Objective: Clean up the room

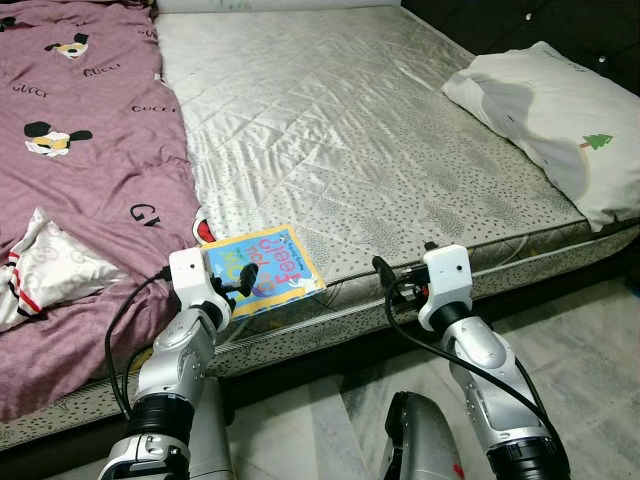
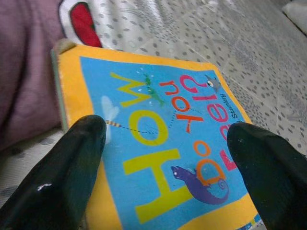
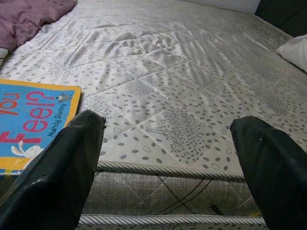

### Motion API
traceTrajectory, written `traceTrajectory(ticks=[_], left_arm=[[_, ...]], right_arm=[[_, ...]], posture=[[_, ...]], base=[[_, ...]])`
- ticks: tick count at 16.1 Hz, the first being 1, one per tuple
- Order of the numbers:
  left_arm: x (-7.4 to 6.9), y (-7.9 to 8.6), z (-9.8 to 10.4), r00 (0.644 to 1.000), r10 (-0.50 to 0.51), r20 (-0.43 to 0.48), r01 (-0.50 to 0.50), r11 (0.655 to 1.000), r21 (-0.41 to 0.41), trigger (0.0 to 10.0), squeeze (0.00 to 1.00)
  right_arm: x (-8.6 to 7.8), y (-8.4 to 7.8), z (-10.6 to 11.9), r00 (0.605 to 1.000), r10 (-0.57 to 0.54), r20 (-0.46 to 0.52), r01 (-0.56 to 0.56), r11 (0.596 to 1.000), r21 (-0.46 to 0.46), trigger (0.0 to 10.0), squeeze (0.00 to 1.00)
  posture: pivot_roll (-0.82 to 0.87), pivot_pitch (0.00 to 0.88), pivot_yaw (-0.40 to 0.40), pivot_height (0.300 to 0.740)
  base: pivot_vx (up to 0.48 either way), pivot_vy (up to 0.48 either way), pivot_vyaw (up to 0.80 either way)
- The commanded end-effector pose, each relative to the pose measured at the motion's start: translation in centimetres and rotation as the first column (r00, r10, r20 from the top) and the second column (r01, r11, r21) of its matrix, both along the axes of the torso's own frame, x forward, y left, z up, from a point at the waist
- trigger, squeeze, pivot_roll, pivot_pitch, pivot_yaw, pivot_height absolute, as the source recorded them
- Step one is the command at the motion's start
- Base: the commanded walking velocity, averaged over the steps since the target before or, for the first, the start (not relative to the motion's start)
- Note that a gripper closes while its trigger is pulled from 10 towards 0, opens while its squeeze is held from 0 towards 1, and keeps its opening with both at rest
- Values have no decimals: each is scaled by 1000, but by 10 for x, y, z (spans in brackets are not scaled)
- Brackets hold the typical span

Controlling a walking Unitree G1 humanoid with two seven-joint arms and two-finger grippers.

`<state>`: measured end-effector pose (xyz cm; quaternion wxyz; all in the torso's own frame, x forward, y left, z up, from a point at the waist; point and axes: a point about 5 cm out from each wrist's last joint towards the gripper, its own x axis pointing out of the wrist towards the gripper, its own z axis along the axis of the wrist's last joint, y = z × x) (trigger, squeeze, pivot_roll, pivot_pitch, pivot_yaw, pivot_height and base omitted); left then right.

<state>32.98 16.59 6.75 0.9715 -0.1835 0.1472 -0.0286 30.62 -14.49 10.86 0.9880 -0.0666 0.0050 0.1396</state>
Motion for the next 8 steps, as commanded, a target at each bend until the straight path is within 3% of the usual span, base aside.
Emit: traceTrajectory(ticks=[1,4,8], left_arm=[[-3,3,-3,1000,29,-13,-29,999,-43,10000,0],[-24,9,-23,995,82,-61,-88,991,-100,10000,0],[-28,18,-26,989,126,-76,-136,980,-144,10000,0]], right_arm=[[-2,-8,1,1000,-24,-6,24,1000,-1,10000,0],[-13,5,0,991,120,-63,-117,992,42,10000,0],[-16,5,-4,988,131,-77,-130,991,26,10000,0]], posture=[[-54,104,-67,523],[-51,110,-74,523],[-44,114,-88,523]], base=[[0,0,0],[0,0,0],[0,0,0]])
